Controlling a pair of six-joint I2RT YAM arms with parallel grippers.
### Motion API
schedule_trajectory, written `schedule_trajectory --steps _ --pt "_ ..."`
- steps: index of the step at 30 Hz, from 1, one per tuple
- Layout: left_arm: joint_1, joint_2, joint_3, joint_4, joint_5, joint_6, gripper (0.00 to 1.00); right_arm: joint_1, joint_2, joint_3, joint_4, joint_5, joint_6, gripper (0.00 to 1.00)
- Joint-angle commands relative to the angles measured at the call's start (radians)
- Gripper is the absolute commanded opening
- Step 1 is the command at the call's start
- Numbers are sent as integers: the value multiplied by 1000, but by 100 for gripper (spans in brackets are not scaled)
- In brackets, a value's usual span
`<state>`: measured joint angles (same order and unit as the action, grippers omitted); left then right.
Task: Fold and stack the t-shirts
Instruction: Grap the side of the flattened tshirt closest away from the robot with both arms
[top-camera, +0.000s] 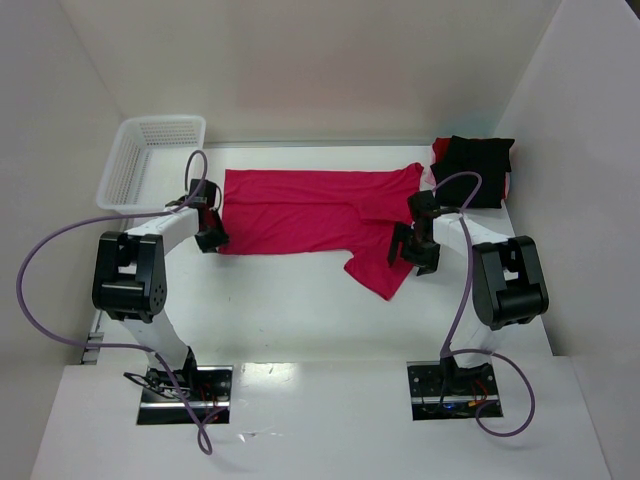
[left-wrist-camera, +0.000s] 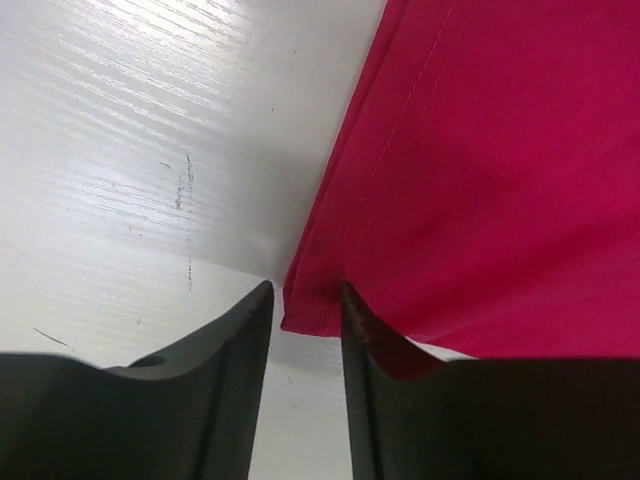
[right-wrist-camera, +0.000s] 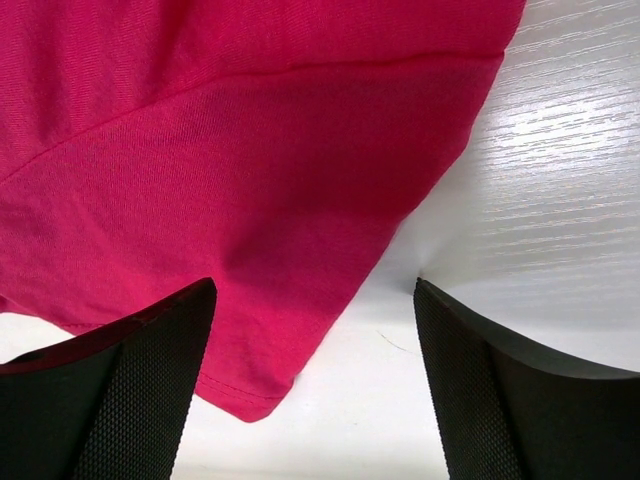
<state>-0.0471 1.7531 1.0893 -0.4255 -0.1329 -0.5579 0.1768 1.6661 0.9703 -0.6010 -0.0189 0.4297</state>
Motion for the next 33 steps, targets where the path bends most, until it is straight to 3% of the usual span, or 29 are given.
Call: schedule_trajectory --steps 1,7,17,24,30,33 --pt "1 6 -3 27 -4 -16 37 10 -5 -4 24 -3 24 84" --pt "1 16 -3 27 -4 -16 20 10 -34 -4 24 -3 34 84" --pt "1 34 -3 36 6 -7 3 10 -65 -13 24 24 61 81" --pt "1 34 -3 36 6 3 0 20 -54 -33 38 25 81 59" --pt "1 43 -3 36 6 3 0 70 -16 -33 38 68 99 53" --pt "1 43 -3 36 6 3 0 79 3 -24 38 77 99 44"
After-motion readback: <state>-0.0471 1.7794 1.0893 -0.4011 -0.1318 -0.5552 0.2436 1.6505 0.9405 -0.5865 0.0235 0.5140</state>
